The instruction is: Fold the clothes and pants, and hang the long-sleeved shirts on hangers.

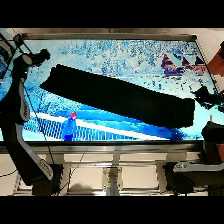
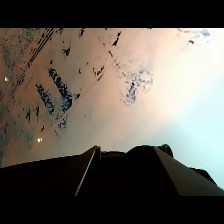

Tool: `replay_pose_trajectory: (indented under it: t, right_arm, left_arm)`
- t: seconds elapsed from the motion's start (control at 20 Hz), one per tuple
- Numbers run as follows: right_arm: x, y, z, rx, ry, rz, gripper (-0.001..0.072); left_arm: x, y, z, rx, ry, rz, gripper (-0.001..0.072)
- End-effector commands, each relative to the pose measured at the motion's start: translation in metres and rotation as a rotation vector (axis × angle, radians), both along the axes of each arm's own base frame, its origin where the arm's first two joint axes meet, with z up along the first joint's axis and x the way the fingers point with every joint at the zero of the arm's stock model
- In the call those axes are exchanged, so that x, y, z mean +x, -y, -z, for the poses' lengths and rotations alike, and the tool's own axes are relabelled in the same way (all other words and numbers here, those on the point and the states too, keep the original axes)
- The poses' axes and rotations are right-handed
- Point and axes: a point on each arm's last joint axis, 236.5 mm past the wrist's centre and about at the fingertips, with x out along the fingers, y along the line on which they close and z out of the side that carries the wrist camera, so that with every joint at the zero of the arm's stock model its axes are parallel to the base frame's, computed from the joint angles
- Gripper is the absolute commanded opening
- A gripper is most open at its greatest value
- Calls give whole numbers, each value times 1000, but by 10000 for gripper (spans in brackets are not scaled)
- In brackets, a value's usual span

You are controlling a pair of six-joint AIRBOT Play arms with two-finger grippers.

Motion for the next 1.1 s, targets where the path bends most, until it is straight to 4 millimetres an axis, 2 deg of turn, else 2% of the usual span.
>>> replay_pose_trajectory:
  t: [0.0, 0.1, 0.2, 0.3, 0.4, 0.55, 0.75, 1.0, 1.05]
  right_arm:
    - [-9, -29, -12, 50, -13, -129, 397]
    - [-20, -55, -20, 122, -39, -238, 397]
    - [-35, -79, -24, 204, -74, -320, 396]
    - [-45, -99, -28, 262, -105, -381, 395]
    - [-48, -118, -29, 297, -132, -419, 390]
    - [-41, -140, -28, 293, -146, -457, 389]
    - [-29, -155, -26, 272, -144, -467, 388]
    - [-26, -164, -26, 275, -151, -465, 388]
    - [-25, -164, -26, 276, -151, -465, 389]
  left_arm:
    - [-50, -31, 35, -87, -228, 5, 509]
    - [-80, -48, 49, -167, -319, 22, 518]
    - [-100, -59, 52, -231, -357, 55, 552]
    - [-111, -70, 54, -258, -370, 71, 555]
    - [-118, -74, 62, -258, -391, 92, 556]
    - [-115, -69, 63, -261, -375, 133, 546]
    - [-115, -68, 63, -264, -376, 134, 541]
    - [-123, -37, 65, -314, -432, 199, 546]
    - [-128, -31, 66, -339, -459, 201, 571]
